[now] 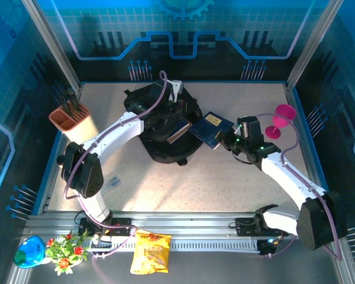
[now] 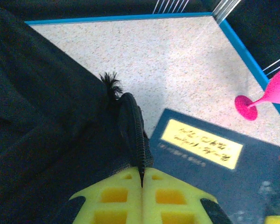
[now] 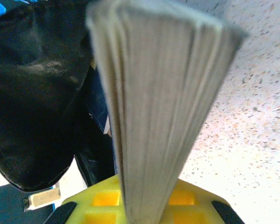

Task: Pack the student bag
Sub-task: Open the student bag at the top-center of the table, then place the book in the student bag.

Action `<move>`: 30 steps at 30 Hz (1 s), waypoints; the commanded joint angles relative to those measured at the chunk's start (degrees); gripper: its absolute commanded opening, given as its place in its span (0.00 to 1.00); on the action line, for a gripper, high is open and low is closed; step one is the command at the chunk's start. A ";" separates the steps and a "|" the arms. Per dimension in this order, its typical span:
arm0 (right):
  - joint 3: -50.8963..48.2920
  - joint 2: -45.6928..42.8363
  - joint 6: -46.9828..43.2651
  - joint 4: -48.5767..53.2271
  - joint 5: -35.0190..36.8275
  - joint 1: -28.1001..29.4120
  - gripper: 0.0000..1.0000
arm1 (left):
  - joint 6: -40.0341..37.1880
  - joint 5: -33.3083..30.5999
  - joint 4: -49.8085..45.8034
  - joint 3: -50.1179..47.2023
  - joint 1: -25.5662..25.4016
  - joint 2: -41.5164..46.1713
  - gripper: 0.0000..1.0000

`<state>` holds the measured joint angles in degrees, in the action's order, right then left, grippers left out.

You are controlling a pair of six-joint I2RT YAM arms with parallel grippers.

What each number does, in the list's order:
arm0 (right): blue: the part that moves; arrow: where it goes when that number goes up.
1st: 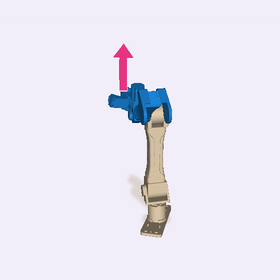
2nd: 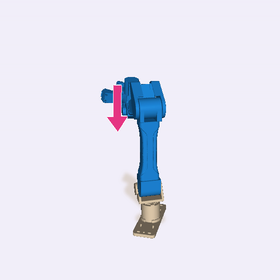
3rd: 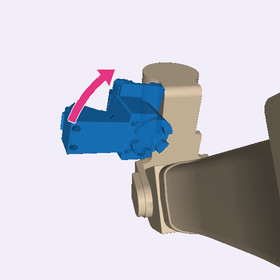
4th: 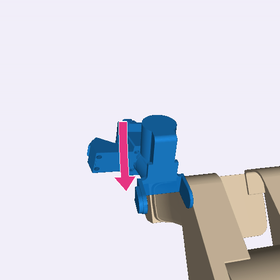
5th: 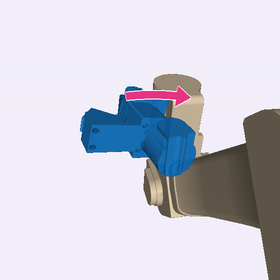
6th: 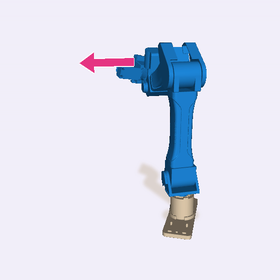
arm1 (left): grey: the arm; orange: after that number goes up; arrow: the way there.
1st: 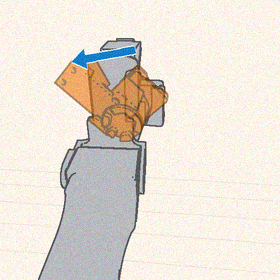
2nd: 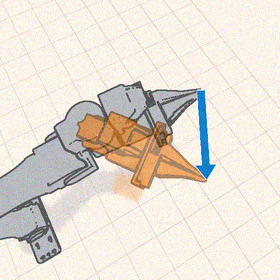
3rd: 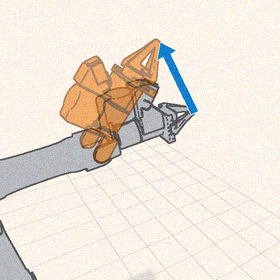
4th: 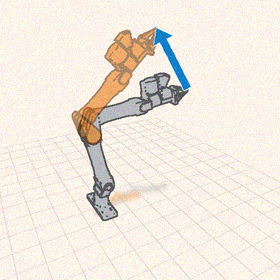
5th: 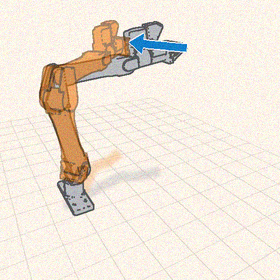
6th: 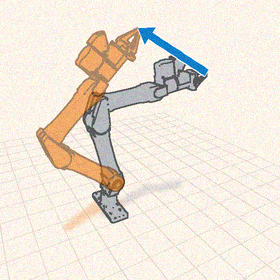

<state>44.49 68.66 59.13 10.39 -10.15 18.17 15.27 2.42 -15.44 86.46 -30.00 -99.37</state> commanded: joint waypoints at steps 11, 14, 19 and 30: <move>5.57 11.03 3.27 -11.88 -4.34 5.80 0.01 | 0.48 7.31 9.61 -3.45 -0.28 4.89 0.02; 8.92 14.38 3.61 -11.97 -3.31 7.07 0.01 | 0.73 7.41 9.32 -3.22 -0.32 4.80 0.02; 13.86 22.23 5.30 -12.56 -2.72 8.80 0.01 | 0.82 6.55 8.69 -3.15 -0.27 5.07 0.02; 26.10 39.07 11.94 -9.89 5.68 12.72 0.01 | 1.59 4.86 8.56 -4.58 -0.26 6.78 0.02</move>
<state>66.65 104.79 68.71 -1.50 -8.97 29.12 16.23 6.81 -10.61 82.37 -30.00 -96.36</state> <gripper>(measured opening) 0.112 0.054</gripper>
